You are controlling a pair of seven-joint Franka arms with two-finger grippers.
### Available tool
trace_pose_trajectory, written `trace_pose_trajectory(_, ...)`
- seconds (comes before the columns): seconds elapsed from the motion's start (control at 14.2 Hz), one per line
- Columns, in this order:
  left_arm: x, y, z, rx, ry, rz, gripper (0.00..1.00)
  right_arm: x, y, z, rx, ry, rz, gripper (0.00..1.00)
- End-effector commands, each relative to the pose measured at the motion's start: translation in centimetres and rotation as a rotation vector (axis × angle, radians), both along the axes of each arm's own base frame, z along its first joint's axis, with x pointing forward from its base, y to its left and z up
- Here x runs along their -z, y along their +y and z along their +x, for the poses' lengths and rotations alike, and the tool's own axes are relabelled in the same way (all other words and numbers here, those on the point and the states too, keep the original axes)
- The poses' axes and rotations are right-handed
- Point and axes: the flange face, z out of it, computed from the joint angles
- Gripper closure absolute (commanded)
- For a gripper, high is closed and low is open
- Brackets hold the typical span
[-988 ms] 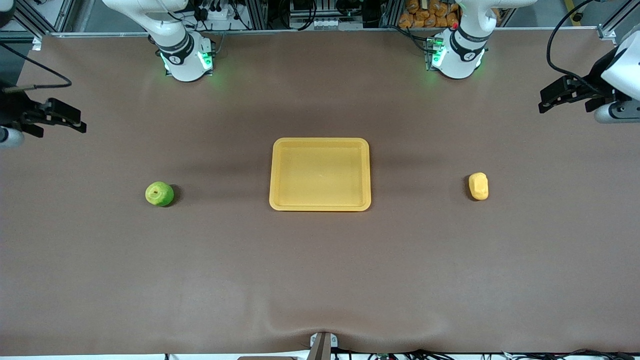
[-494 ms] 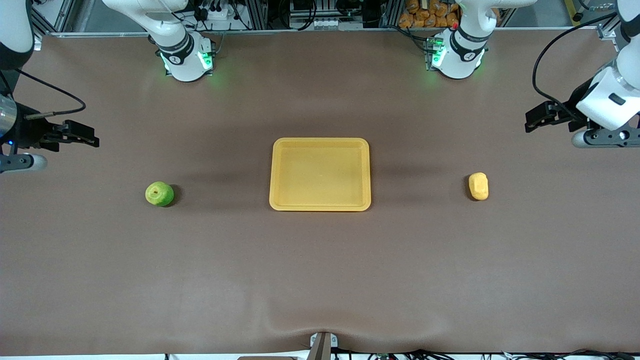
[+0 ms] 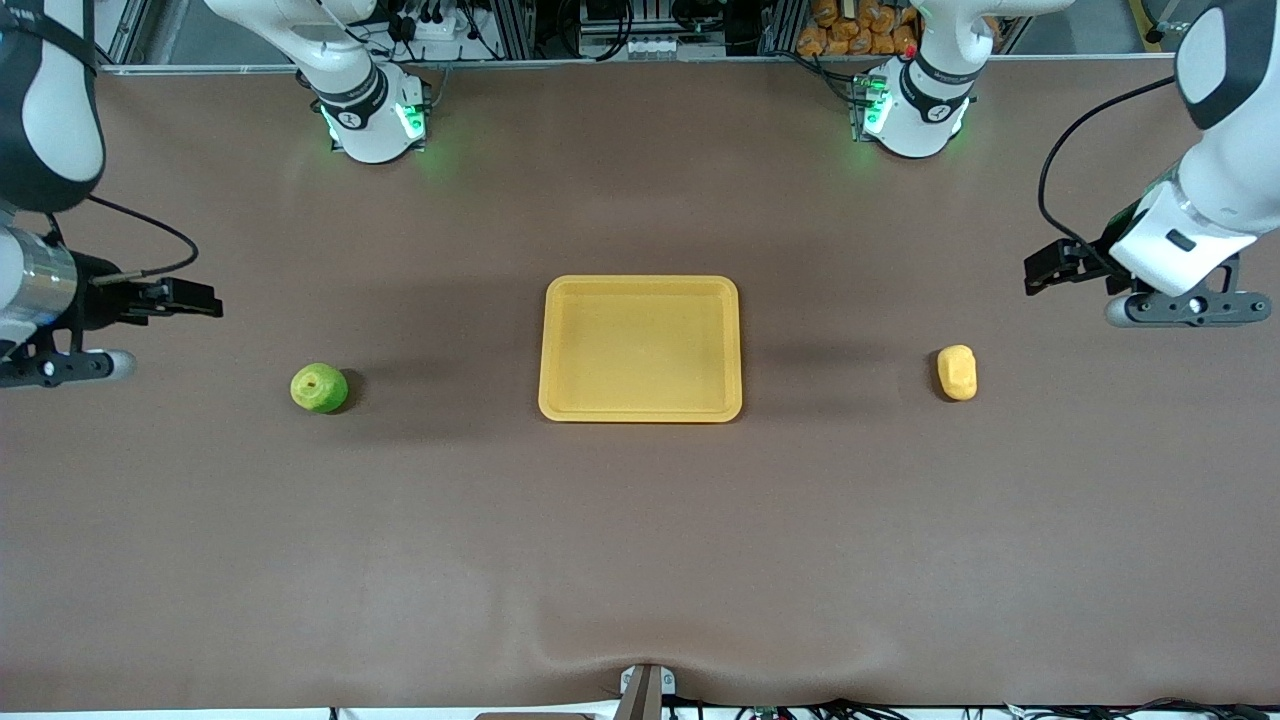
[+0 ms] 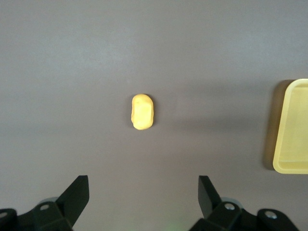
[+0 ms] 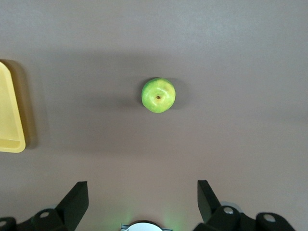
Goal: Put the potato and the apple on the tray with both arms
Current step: 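Move the right gripper to the apple while the left gripper reaches the potato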
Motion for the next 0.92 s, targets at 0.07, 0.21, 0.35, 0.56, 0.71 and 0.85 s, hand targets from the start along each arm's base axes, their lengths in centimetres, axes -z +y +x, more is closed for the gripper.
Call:
trace_pose_trajectory(0.07, 2.3, 0.2, -0.4, 0.001, -0.033, -0.007, 0.00, 2.5, -1.6, 1.8, 0.009, -0.005, 0.006, 0.00)
trace_pose_trajectory(0.21, 3.9, 0.2, -0.2, 0.004, -0.043, -0.007, 0.00, 3.9, -2.4, 2.2, 0.018, 0.012, 0.001, 0.00)
trace_pose_trajectory(0.35, 5.6, 0.2, -0.3, 0.008, -0.046, -0.008, 0.00, 5.7, -3.8, 2.9, 0.036, 0.007, -0.008, 0.00)
trace_pose_trajectory(0.56, 7.9, 0.5, -0.7, 0.005, -0.035, -0.008, 0.00, 7.4, -4.5, 3.4, 0.050, 0.014, -0.006, 0.00)
trace_pose_trajectory(0.71, 9.9, 0.5, -1.0, 0.006, -0.035, -0.010, 0.00, 9.1, -4.6, 3.7, 0.052, 0.028, -0.003, 0.00)
trace_pose_trajectory(0.85, 11.7, 1.0, -1.2, -0.001, -0.055, -0.013, 0.00, 10.7, -4.6, 3.9, 0.055, 0.040, -0.002, 0.00)
